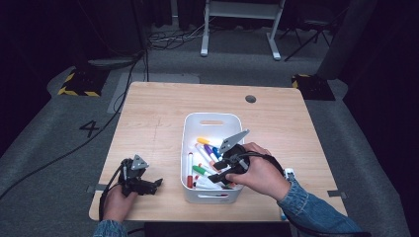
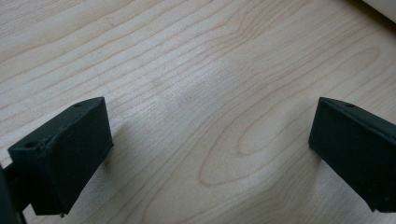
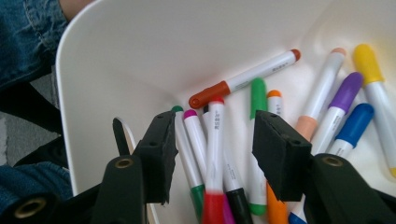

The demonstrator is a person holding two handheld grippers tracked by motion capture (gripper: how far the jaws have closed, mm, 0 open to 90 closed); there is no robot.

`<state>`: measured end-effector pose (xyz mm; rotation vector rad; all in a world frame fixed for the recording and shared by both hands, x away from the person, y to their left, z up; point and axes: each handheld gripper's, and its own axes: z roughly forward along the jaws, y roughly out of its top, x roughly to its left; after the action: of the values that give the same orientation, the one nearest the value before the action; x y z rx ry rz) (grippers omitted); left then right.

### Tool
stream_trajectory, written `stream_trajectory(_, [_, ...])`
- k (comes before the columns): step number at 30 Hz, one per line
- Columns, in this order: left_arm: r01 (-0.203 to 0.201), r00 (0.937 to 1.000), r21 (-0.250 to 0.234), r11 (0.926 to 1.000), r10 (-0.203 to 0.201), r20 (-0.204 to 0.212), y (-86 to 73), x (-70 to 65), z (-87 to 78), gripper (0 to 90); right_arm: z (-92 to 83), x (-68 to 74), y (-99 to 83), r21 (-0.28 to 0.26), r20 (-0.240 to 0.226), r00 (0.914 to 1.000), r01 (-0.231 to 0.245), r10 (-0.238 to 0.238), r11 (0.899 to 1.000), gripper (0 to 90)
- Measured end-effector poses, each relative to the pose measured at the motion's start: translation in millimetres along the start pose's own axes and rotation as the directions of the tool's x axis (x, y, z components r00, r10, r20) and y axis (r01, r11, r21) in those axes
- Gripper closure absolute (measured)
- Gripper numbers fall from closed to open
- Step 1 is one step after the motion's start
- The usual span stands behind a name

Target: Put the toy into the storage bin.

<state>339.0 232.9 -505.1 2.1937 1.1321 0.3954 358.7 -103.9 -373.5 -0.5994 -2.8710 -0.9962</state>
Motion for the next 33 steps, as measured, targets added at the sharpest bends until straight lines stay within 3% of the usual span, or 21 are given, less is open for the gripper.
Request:
stream_trajectory(5, [0.0, 1.0, 0.0, 1.0, 0.0, 0.004, 0.0, 0.1, 0.1, 0.0, -20.4, -5.8, -3.4, -0.1, 0.034, 0.9994, -0.006, 0.01, 0.995, 45.8])
stream_trajectory(10, [0.0, 1.0, 0.001, 1.0, 0.0, 0.006, 0.0, 0.1, 0.2, 0.0, -40.1, -7.8, -12.8, -0.135, 0.063, 0.9961, -0.052, 0.061, 0.989, 46.0])
stream_trajectory(16, [0.006, 1.0, 0.0, 1.0, -0.006, -0.003, 1.1, 0.3, 1.4, 0.0, -59.2, -7.5, -27.1, -0.177, 0.094, 0.9913, -0.074, 0.092, 0.981, 46.2])
stream_trajectory(17, [0.005, 1.0, 0.0, 1.0, -0.005, -0.006, 1.1, 0.4, 1.4, 0.0, -68.2, -7.3, -33.7, -0.2, 0.107, 0.9891, -0.079, 0.101, 0.977, 46.3])
stream_trajectory(24, [0.01, 0.9999, 0.002, 1.0, -0.01, -0.006, 2.5, 1.0, 2.4, 0.0, -95.0, -6.3, -58.4, -0.221, 0.16, 0.9741, -0.123, 0.16, 0.968, 48.0])
stream_trajectory(33, [0.01, 0.9999, 0.002, 0.9999, -0.01, -0.006, 2.5, 1.0, 2.5, 0.0, -110.2, -9.8, -98.2, -0.229, 0.205, 0.9489, -0.192, 0.24, 0.954, 47.9])
